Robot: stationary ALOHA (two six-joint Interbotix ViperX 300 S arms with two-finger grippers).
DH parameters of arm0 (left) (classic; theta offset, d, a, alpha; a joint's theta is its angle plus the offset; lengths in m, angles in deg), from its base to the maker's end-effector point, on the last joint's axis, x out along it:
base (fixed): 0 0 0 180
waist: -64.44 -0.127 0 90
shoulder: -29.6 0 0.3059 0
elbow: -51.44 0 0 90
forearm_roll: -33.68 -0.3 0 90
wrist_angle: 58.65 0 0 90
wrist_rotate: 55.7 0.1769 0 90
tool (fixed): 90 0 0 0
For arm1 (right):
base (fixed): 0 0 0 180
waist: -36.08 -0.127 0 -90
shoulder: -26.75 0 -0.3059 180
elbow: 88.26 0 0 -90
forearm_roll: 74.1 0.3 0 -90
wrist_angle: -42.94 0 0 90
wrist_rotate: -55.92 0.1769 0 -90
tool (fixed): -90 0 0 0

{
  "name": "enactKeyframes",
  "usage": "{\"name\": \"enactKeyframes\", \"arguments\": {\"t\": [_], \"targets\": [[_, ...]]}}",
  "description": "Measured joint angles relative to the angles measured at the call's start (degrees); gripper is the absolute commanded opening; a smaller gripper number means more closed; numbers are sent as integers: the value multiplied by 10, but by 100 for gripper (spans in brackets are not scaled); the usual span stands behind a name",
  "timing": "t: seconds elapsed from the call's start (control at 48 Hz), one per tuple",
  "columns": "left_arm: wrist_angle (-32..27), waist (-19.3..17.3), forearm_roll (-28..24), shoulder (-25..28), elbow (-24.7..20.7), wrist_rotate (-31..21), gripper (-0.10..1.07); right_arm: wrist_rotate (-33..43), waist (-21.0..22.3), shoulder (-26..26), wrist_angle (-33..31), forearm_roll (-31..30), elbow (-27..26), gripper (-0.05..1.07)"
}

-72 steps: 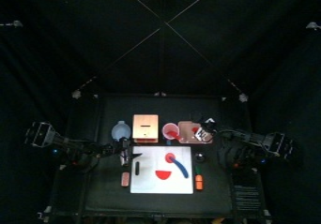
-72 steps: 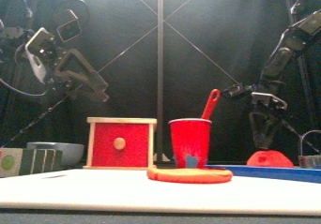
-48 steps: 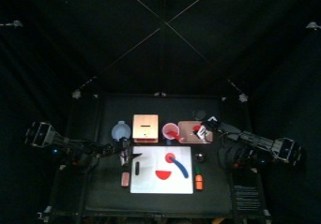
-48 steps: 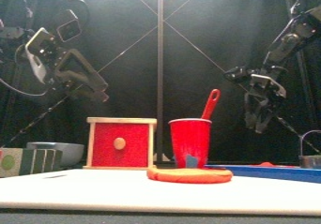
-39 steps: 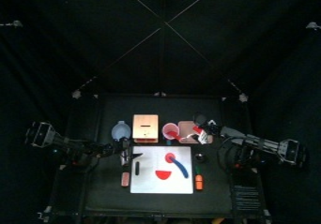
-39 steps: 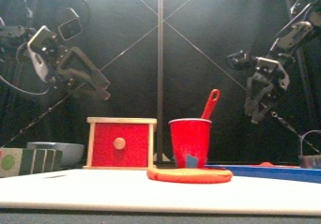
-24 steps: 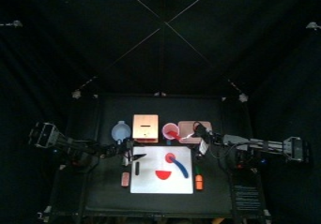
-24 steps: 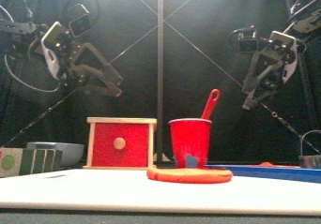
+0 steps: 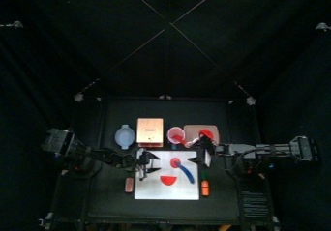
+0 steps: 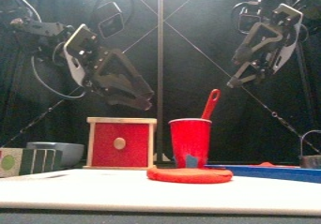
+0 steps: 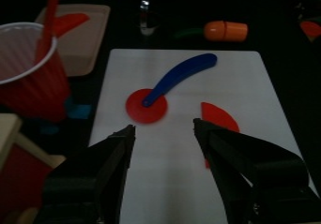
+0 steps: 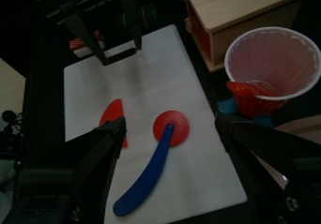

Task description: Place bottom half of cut dough in bowl

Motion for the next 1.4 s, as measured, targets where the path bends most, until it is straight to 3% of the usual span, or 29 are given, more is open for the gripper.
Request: {"name": "enactKeyframes", "arguments": {"t": [0.292,0.604,1.0,1.396], "targets": [[-33,10,0,33,-48,0,89,-1,-4,-10,7,-3,0,104],[-18,8,-2,21,-52,4,89,-2,-4,-10,12,-3,8,104],[-10,1,-47,11,-62,4,88,-4,-1,-11,18,-4,18,104],[-80,11,-45,92,-123,1,89,-2,-1,-11,18,-21,18,104]]}}
